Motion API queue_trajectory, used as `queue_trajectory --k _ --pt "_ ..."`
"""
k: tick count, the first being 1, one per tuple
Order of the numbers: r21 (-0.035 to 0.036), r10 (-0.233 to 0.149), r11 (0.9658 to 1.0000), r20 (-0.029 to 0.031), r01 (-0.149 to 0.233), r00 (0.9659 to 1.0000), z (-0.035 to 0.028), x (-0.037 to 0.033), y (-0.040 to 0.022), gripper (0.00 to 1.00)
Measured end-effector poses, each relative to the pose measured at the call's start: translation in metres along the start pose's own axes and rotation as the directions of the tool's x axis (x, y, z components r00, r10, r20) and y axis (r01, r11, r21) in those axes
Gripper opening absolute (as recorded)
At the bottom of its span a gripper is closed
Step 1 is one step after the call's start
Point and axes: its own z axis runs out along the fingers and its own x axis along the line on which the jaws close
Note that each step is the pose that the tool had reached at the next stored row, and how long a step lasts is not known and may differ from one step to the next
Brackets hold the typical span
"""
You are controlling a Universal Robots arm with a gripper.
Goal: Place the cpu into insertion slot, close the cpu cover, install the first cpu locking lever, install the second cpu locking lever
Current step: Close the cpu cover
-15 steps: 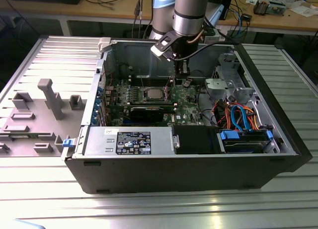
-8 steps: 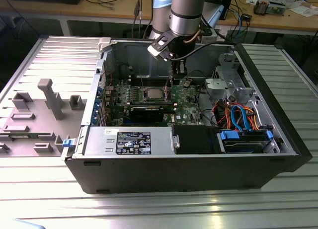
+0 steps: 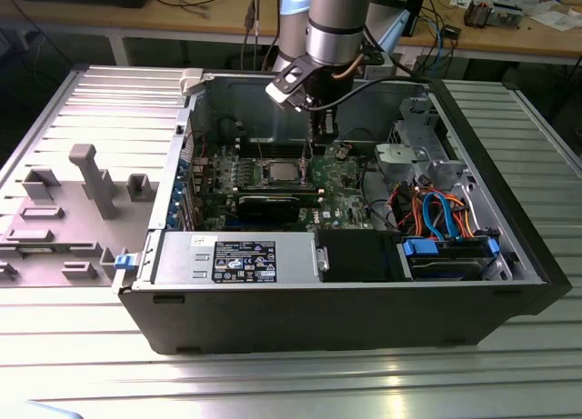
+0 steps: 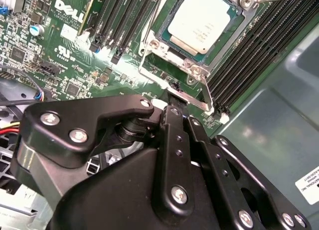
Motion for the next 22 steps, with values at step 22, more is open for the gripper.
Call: queue_trajectory --k 22 --pt "0.0000 0.000 1.0000 -0.0001 0.000 1.0000 0.0001 0.0002 -0.0063 0.11"
